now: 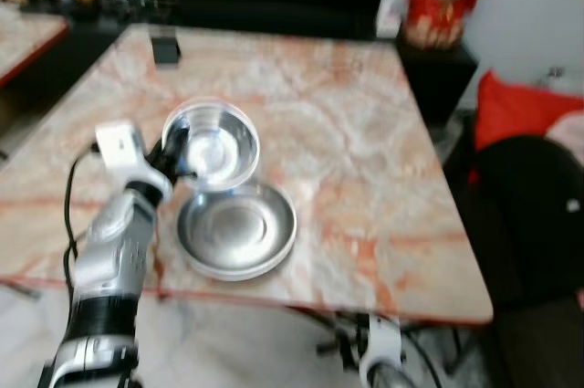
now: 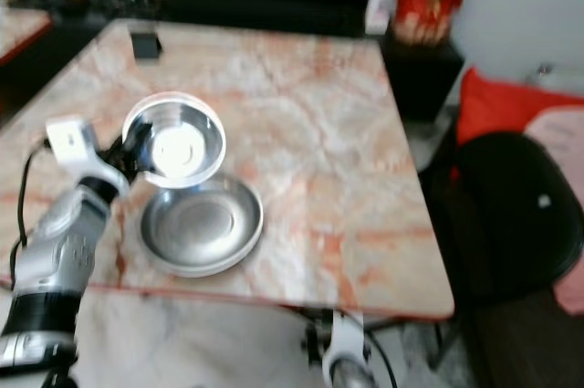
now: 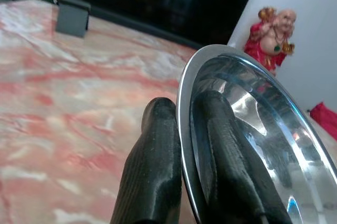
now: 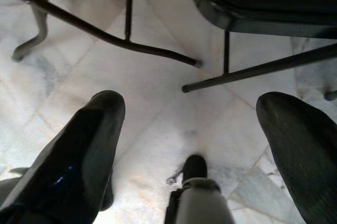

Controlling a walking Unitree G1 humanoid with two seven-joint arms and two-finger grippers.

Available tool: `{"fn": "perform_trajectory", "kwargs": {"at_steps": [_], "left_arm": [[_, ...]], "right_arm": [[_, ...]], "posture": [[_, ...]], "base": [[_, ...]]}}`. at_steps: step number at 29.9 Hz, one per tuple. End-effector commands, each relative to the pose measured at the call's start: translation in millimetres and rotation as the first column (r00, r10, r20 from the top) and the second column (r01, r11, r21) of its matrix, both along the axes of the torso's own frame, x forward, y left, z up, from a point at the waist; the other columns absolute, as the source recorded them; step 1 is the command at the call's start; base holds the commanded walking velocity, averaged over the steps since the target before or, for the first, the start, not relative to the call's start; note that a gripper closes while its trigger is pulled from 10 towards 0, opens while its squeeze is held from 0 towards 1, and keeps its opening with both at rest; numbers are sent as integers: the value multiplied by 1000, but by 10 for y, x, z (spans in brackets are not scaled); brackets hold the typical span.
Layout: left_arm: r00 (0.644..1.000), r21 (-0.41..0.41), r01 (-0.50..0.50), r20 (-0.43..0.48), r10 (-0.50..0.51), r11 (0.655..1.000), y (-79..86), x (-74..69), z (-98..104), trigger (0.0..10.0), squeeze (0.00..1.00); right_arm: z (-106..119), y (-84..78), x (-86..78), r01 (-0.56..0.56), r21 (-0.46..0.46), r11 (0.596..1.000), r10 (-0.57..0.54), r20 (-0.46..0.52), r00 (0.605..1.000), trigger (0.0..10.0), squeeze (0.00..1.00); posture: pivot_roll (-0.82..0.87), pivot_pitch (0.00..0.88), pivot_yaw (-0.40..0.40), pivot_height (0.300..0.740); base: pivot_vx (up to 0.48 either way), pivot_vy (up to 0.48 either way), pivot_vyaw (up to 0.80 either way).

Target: Setting the table

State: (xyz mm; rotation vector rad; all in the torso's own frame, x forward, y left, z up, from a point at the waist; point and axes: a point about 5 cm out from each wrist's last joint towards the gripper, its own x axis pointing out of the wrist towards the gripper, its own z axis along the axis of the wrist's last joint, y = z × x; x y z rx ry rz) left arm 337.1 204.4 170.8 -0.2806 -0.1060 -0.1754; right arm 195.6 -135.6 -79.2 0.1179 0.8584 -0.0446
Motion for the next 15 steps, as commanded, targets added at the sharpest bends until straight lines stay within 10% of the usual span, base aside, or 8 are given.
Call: {"fn": "perform_trajectory", "kwargs": {"at_steps": [1, 15], "left_arm": [[998, -33, 64, -4, -64, 997, -71, -40, 34, 10000, 0], [984, -69, 77, -154, -87, 995, -6, -220, 10, 10000, 0]], "right_arm": [[-23, -60, -43, 15, -12, 1000, -16, -16, 1000, 10000, 0], [-23, -63, -39, 6, -12, 1000, -6, -19, 1000, 10000, 0]], "posture": [[0, 24, -54, 740], [5, 41, -51, 740]], "base": [[0, 0, 0], [0, 0, 0]]}}
